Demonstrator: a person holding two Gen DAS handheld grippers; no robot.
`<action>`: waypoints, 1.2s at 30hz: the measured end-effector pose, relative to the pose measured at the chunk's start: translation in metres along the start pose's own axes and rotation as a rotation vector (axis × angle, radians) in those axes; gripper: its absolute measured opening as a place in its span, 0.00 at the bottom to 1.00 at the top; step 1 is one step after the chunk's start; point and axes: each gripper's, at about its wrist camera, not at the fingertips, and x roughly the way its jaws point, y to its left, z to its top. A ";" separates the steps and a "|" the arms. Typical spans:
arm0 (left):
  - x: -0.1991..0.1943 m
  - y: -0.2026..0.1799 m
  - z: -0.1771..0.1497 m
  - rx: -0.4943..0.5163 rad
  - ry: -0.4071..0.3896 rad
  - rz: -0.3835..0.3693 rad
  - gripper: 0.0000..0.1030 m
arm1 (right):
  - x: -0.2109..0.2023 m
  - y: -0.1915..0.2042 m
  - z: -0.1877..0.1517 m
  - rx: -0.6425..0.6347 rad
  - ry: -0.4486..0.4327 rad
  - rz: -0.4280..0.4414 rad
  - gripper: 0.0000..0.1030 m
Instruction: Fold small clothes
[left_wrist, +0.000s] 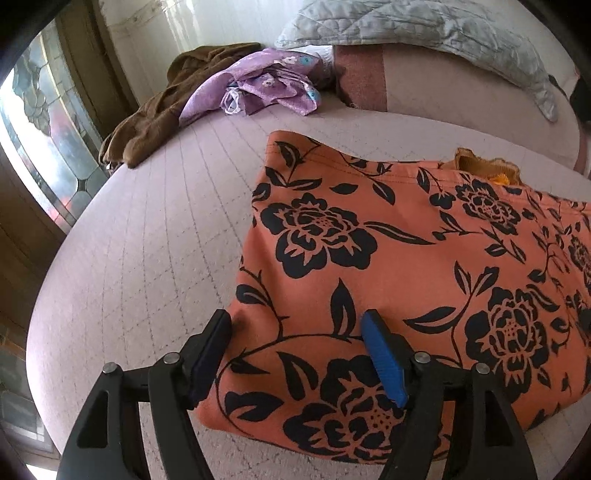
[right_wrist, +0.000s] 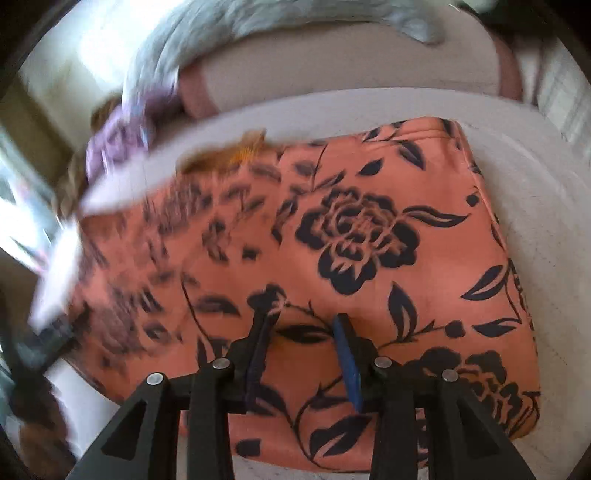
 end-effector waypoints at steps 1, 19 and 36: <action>-0.005 0.002 0.000 -0.005 -0.011 0.001 0.71 | -0.004 0.001 0.001 -0.003 0.000 0.021 0.39; -0.023 0.011 -0.014 -0.015 -0.021 0.002 0.77 | -0.054 -0.013 -0.014 0.160 -0.080 0.097 0.39; 0.012 0.068 -0.010 -0.215 0.061 0.026 0.80 | -0.033 -0.085 -0.010 0.427 0.014 0.013 0.39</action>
